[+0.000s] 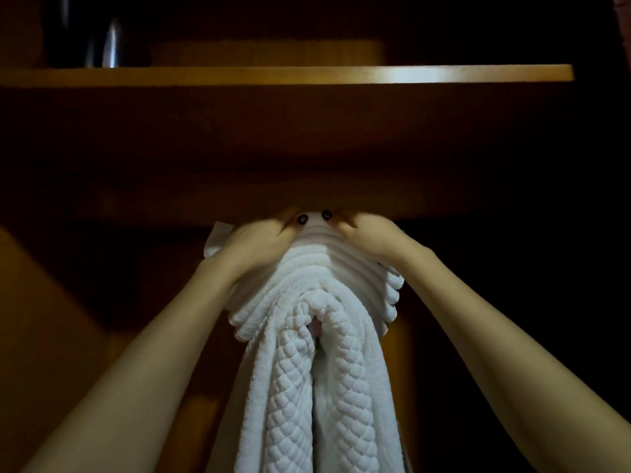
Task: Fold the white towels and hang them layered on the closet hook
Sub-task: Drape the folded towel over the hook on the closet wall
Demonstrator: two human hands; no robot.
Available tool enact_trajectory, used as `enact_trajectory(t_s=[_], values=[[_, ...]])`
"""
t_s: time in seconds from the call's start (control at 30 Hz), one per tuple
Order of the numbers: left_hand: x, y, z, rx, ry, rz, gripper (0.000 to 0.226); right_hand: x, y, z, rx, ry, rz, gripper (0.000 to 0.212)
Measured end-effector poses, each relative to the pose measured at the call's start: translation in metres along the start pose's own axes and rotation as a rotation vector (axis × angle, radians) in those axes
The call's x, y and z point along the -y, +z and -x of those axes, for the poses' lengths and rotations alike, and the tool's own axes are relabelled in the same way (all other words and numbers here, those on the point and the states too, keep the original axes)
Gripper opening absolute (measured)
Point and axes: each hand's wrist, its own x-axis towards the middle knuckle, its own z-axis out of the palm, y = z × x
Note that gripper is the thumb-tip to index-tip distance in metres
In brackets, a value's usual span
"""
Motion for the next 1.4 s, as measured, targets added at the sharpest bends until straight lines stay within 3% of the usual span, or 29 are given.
enact_trajectory(t_s=[0.07,0.17,0.23,0.47,0.57,0.7,0.8,0.97,1.03,1.1,1.17,1.3,1.4], values=[[0.003,-0.002,0.001,0.018,-0.007,0.007,0.08,-0.002,0.005,0.003,-0.003,-0.01,-0.008,0.052],[0.001,-0.002,0.005,-0.019,0.041,-0.03,0.055,-0.006,0.007,0.009,-0.032,-0.049,-0.052,0.05],[-0.002,-0.004,0.007,-0.03,0.038,-0.034,0.05,-0.008,0.003,0.007,-0.037,-0.017,-0.029,0.051],[-0.011,-0.018,0.004,0.053,-0.138,-0.071,0.074,-0.009,-0.002,0.0,-0.03,0.031,-0.158,0.06],[-0.016,-0.016,0.004,0.068,-0.16,-0.089,0.071,-0.01,0.0,-0.003,-0.024,0.061,-0.171,0.065],[-0.013,-0.012,0.007,0.068,-0.119,0.008,0.064,-0.007,0.001,0.0,0.039,0.108,-0.098,0.066],[-0.009,-0.014,0.006,0.113,-0.217,0.186,0.072,-0.006,0.0,0.002,0.064,0.156,-0.113,0.072],[-0.01,-0.014,0.001,0.206,-0.225,0.442,0.065,-0.006,0.001,0.003,0.056,0.126,-0.125,0.059],[-0.007,-0.011,0.006,0.167,-0.227,0.432,0.069,-0.005,0.003,0.006,0.057,0.18,-0.114,0.07],[-0.001,-0.007,0.01,0.102,-0.235,0.434,0.075,-0.008,0.007,0.008,0.056,0.168,-0.164,0.066],[0.001,-0.004,0.013,0.038,-0.206,0.476,0.062,-0.008,0.006,0.01,0.066,0.156,-0.234,0.068],[-0.002,0.002,0.012,-0.166,-0.044,0.24,0.048,-0.006,0.003,0.0,0.134,0.138,-0.149,0.055],[0.01,0.006,0.013,-0.266,-0.051,0.256,0.05,-0.012,0.007,-0.007,0.091,0.111,-0.196,0.066]])
